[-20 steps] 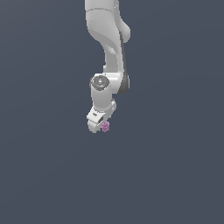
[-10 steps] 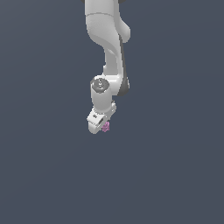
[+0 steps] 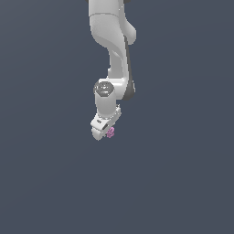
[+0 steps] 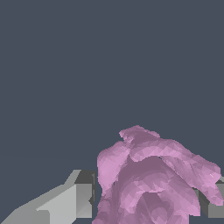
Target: Pick up the object and move it to a goal position.
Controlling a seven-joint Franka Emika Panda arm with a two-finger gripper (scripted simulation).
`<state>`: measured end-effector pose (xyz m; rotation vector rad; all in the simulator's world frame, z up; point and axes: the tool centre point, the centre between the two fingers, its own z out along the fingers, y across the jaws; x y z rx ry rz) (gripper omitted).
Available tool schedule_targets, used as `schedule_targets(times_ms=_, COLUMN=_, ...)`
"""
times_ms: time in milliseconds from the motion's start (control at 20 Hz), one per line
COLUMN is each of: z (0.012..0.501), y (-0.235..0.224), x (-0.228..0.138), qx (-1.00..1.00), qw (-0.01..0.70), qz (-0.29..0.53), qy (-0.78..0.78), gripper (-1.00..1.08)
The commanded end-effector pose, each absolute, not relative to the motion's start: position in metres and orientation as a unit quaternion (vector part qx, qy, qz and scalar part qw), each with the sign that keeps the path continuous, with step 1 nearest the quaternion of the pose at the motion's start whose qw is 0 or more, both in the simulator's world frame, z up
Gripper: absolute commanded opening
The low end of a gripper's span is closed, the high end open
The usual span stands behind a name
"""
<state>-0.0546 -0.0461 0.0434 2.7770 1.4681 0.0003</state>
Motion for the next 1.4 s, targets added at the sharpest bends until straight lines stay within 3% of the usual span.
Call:
schedule_targets(times_ms=0, z=0.048, y=-0.049, x=-0.053, qx=0.884, qw=0.0, qz=0.0, qy=0.467, gripper=-1.0)
schedule_targets(times_ms=450, z=0.089, y=-0.072, x=-0.035, qx=0.884, qw=0.0, qz=0.001, qy=0.467, gripper=-1.0)
schedule_targets(times_ms=1350, z=0.234, y=-0.155, x=0.031, qx=0.884, qw=-0.001, qz=0.001, qy=0.468, gripper=-1.0)
